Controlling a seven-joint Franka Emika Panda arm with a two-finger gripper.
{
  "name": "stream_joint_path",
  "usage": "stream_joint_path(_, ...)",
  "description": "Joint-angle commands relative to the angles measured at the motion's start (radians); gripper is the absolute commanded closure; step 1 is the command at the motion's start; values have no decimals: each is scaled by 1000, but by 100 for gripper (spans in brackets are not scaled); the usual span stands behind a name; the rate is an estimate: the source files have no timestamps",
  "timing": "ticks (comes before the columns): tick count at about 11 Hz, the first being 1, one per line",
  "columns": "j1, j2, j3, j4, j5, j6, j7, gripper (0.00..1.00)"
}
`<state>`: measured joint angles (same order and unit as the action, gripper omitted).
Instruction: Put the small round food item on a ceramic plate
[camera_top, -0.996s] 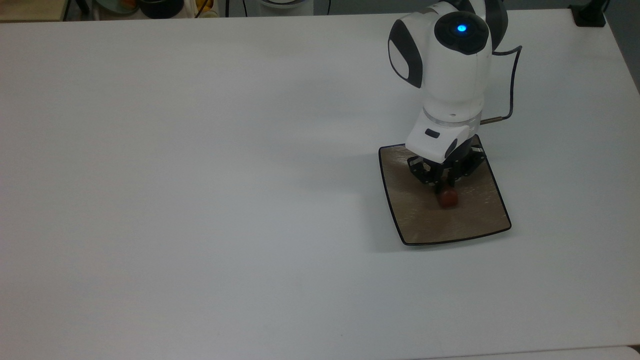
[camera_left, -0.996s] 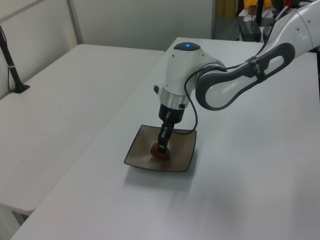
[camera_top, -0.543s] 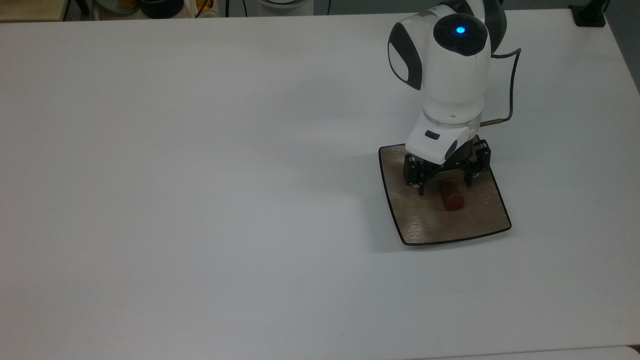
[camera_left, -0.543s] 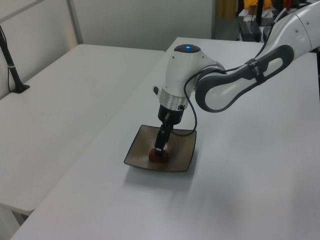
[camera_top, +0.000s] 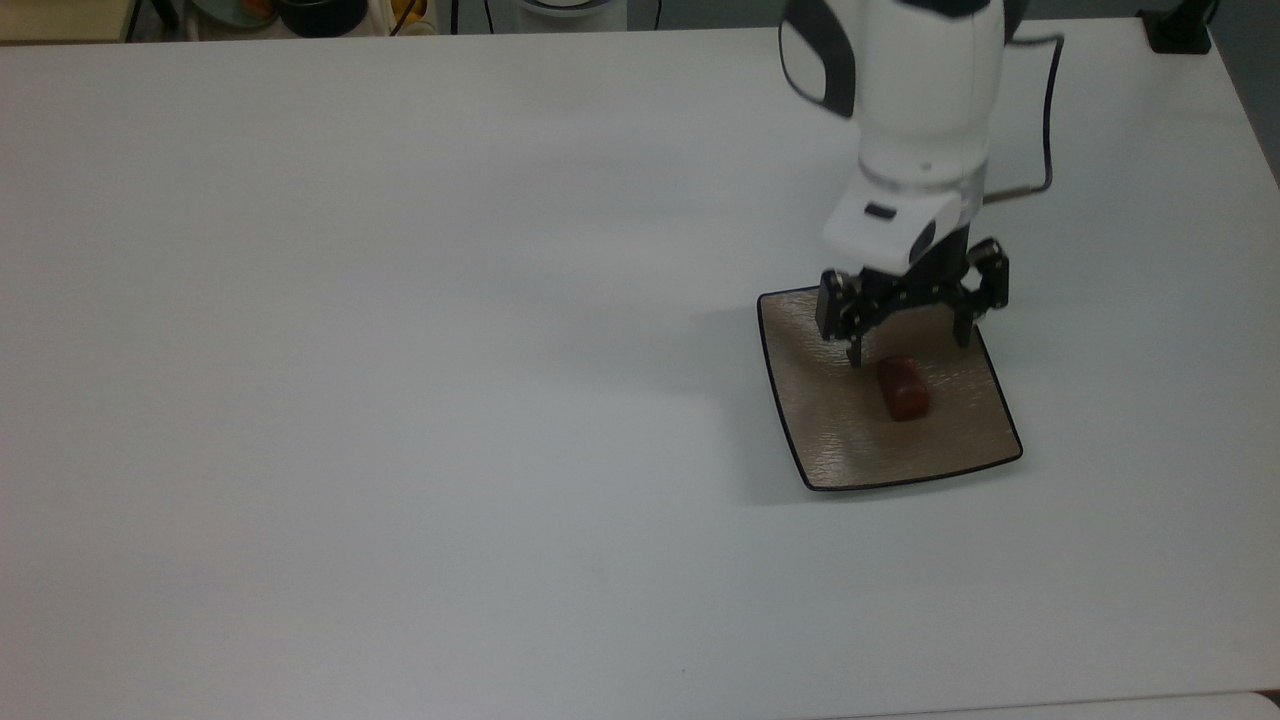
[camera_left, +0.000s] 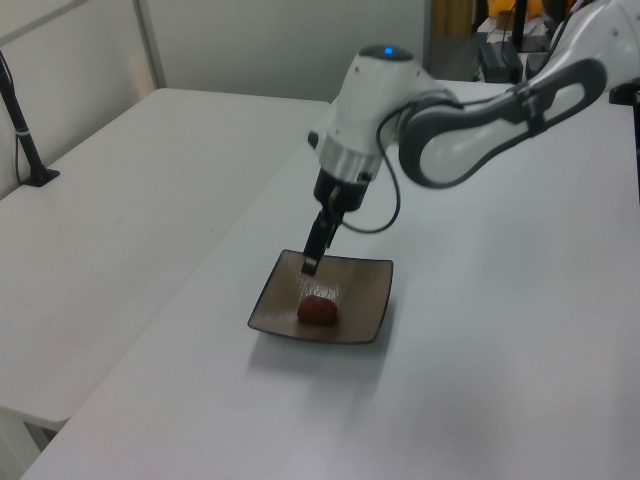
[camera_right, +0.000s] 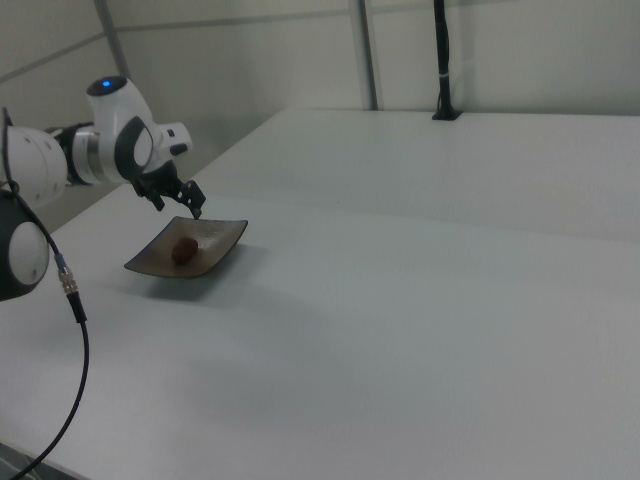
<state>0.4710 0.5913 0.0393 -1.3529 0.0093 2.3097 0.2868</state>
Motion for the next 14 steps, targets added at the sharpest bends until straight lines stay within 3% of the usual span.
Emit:
stream_joint_path(1,-47,-227,-4,-101,-32,-248,32,0)
stream_joint_path(8,-236,-568,-6,-138,-25,-729,34,0)
stream_joint_path(12,-307,-688,-7,-293,-14,-728,0,0)
stream_joint_path(14,-315,-697,-25,-313,-9,-722,-104,0)
